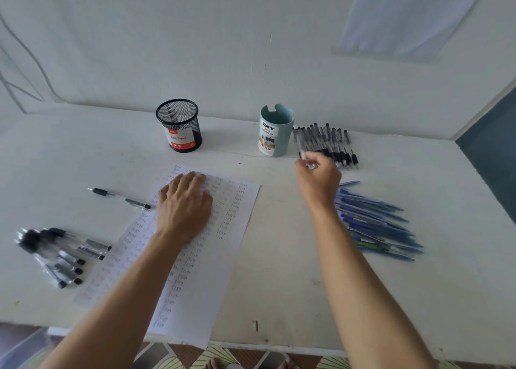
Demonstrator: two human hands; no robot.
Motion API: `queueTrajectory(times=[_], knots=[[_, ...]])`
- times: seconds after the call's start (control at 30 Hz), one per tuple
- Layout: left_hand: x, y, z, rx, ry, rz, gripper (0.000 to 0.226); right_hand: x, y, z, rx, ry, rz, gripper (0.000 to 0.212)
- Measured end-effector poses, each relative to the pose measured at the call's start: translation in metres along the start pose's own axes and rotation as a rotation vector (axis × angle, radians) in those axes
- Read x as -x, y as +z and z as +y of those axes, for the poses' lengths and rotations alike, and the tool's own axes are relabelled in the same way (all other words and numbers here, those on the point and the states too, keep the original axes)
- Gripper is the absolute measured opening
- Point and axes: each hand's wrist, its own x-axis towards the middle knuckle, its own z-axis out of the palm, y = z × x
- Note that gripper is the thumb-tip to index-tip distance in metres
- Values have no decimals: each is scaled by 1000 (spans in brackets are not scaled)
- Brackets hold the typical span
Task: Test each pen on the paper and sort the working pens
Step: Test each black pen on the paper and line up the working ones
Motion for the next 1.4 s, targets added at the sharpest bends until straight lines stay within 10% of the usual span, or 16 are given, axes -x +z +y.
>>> queueTrajectory(times=[0.4,0.8,1.1,1.23,1.4], knots=[[-2,3,0,-13,-10,7,42,-76,12,16,442,-36,3,27],[-1,0,1,11,-21,13,44,-21,16,-6,387,-194,27,19],[-2,-26,0,400,-175,10,38,87,28,0,533,-403,-657,69],[9,-45,-16,552,-311,262,37,90,28,2,647,-436,-687,75],[24,-42,-60,181,-337,288,54,91,28,3,672,-455,-670,75]])
